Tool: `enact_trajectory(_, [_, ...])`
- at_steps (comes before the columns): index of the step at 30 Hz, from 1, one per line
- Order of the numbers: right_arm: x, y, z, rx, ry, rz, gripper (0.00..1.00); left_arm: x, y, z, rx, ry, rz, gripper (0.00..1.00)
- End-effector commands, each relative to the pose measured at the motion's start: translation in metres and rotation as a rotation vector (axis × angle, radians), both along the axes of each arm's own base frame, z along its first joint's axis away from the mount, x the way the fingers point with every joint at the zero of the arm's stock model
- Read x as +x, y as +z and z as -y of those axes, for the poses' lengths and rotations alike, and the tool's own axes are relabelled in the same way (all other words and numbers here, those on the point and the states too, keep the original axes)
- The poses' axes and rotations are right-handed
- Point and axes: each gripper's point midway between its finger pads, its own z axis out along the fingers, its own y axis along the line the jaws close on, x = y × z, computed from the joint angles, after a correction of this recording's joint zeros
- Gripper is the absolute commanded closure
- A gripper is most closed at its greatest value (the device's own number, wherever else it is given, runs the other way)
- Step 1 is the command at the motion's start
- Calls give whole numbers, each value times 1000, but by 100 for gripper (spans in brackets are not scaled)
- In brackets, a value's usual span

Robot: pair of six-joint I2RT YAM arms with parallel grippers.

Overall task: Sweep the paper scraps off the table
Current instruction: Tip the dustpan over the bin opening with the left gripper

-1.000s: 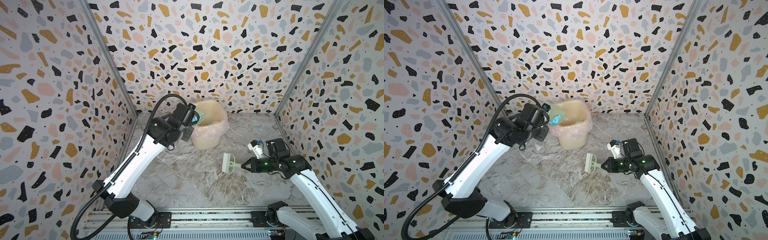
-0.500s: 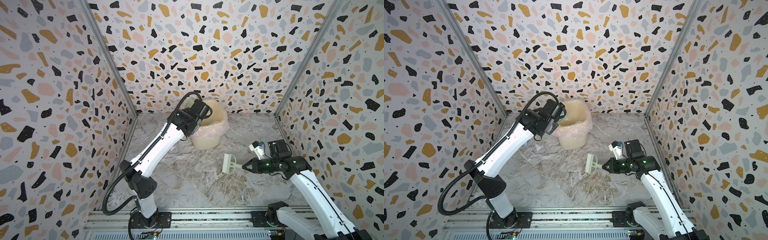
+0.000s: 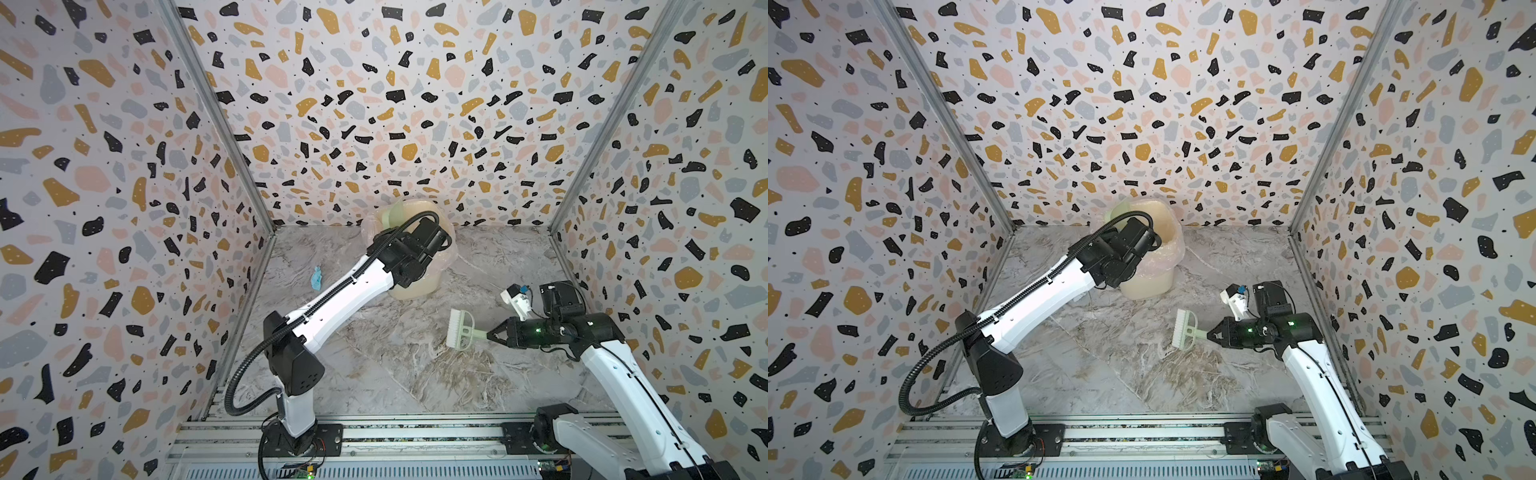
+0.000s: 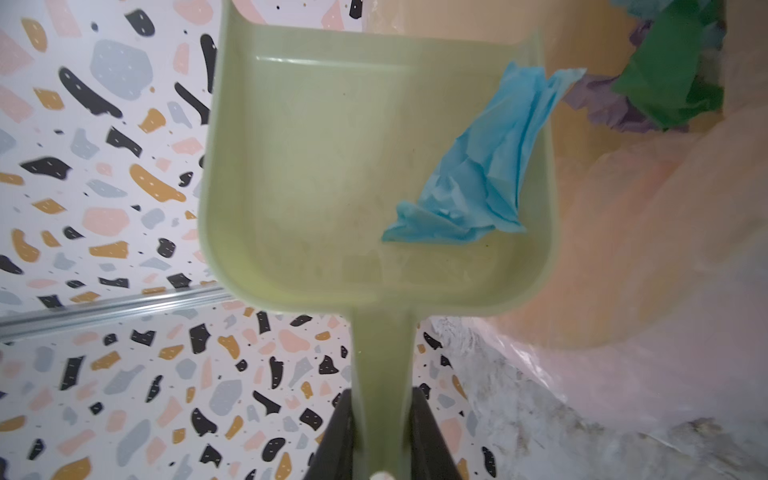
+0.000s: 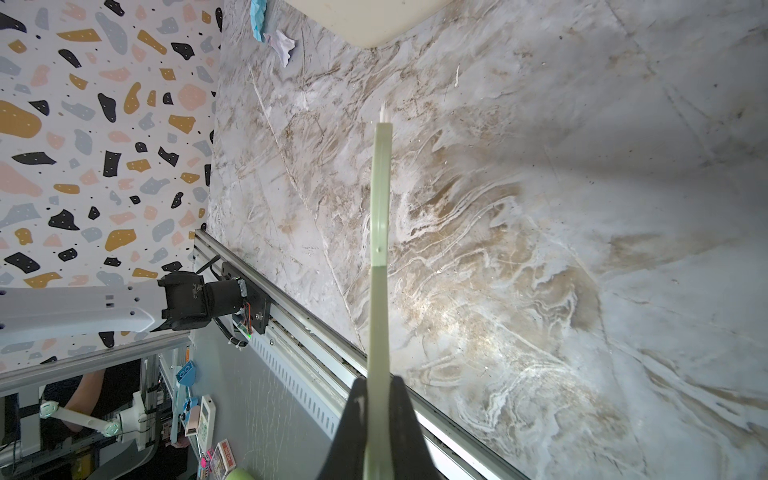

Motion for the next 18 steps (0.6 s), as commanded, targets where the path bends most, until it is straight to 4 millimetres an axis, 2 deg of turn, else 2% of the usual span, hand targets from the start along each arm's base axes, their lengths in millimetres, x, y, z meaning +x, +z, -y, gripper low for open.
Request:
enact_trajectory(1, [-7,0,-1,16,20,-6,100,4,17,-4,103,13,68,100])
enact_trajectory(6, [-7,0,-1,19,22,-4,100,4,10,-6,146,16,59,100])
enact_trajectory(18, [-6,-2,-2,30,26,0,100,-1,23,-16,149,41,95,100])
